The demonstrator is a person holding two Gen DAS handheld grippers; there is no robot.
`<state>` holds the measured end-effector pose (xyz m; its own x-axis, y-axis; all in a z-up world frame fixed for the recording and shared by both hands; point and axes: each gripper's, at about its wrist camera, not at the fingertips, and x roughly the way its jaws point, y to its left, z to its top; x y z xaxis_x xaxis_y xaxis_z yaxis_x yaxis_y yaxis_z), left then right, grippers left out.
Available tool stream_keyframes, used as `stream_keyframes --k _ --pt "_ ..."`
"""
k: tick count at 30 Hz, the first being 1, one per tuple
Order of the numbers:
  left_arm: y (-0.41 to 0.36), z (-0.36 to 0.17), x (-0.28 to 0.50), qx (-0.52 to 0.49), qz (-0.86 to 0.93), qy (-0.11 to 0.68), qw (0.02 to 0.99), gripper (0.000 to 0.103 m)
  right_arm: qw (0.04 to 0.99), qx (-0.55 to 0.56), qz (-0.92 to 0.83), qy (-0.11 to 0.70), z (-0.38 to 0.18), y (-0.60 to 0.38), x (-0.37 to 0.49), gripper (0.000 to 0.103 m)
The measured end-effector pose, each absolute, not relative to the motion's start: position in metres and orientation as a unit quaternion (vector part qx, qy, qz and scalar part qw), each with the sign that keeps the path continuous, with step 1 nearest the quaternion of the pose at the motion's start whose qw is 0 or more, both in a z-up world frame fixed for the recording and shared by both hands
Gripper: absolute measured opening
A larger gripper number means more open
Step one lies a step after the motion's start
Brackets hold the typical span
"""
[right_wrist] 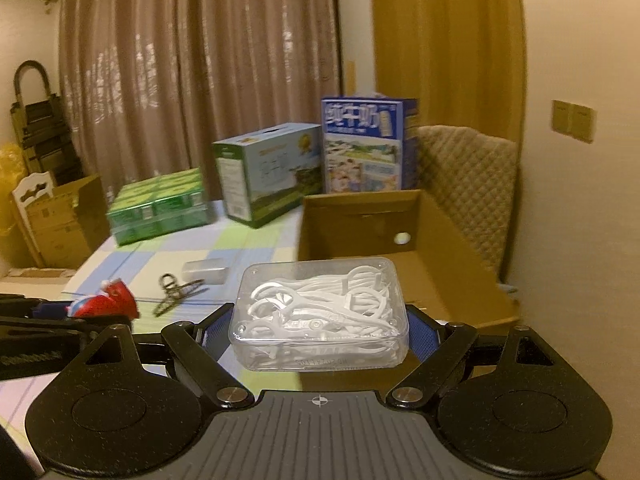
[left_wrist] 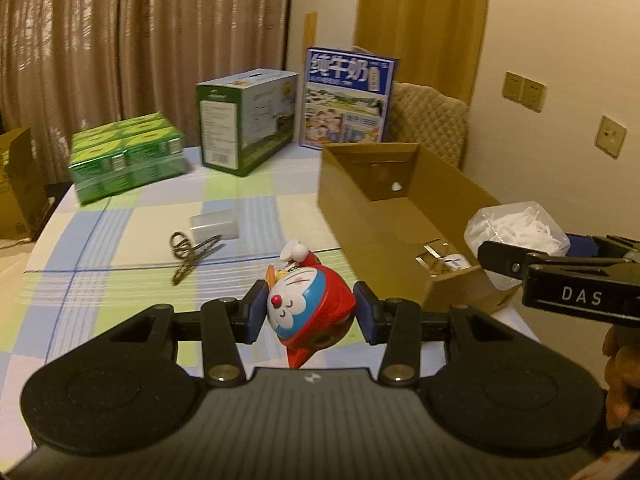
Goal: Organize rigid objects
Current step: 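Carry the Doraemon figure and the floss-pick box over the cardboard box, then lower the Doraemon figure into the box and open the left tool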
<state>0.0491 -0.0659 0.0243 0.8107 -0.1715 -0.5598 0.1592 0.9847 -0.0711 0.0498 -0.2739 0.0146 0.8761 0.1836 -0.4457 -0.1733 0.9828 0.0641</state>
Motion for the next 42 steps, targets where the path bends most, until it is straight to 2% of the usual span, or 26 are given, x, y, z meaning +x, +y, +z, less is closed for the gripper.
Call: stream_keyframes --k 13,25,42 --pt "-0.129 0.04 0.075 0.012 -0.15 0.278 0.949 0.04 0.973 0.036 0.022 0.226 0.032 -0.36 0.073 0.084" --pt "-0.172 0.026 0.122 0.029 -0.181 0.295 0.938 0.04 0.966 0.042 0.03 0.255 0.014 -0.375 0.114 0.084" --pt "-0.188 0.002 0.16 0.038 -0.191 0.318 0.928 0.04 0.959 0.046 0.036 0.277 -0.01 -0.379 0.152 0.084"
